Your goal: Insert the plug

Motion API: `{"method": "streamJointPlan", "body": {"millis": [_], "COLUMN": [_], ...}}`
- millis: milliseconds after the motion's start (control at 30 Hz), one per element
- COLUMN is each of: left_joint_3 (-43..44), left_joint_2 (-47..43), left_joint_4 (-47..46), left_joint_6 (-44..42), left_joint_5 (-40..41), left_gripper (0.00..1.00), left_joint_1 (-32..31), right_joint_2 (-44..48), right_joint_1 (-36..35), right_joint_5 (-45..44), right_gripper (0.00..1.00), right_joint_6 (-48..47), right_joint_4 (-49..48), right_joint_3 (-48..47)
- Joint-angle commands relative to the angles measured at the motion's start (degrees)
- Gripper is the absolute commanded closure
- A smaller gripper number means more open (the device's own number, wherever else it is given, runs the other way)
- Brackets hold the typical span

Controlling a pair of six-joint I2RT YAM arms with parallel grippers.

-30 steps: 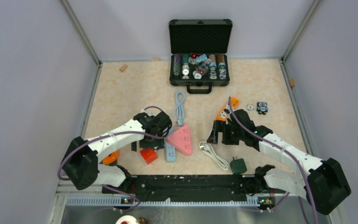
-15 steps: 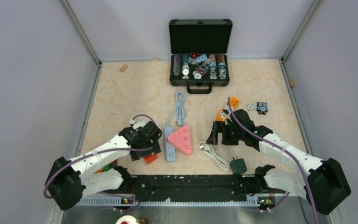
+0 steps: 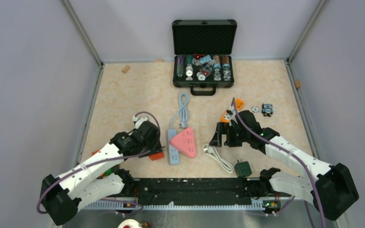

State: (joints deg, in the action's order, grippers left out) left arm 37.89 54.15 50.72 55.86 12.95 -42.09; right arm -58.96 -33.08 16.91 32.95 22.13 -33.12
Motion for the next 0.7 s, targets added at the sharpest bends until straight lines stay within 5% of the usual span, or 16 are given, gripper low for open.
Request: {"method": "streamJointPlan", "body": {"millis": [0, 367, 667], "left_joint_3": [4.0, 5.1, 1.8], "left_joint_2": [-5.8, -11.2, -10.6], "left_joint_4": [-7.7, -17.9, -29.3], "left_joint_6": [-9.7, -18.8, -13.4], "left_joint_5": [-5.8, -23.1, -33.9], "left_gripper": [0.47, 0.65, 0.73], "left_joint_1": [0.2, 0.2, 0.2], "right_joint_2": [2.3, 5.5, 8.5], "right_joint_1": [0.3, -2.4, -6.8], "right_joint_5": [4.0, 16.1, 14.4], "right_gripper": [0.08, 0.08, 0.09], "right_joint_6": [-2.1, -5.0, -4.1], "right_joint_4": [-4.9, -20.9, -31.5], "right_joint_3": [-2.0, 1.9, 3.8]}}
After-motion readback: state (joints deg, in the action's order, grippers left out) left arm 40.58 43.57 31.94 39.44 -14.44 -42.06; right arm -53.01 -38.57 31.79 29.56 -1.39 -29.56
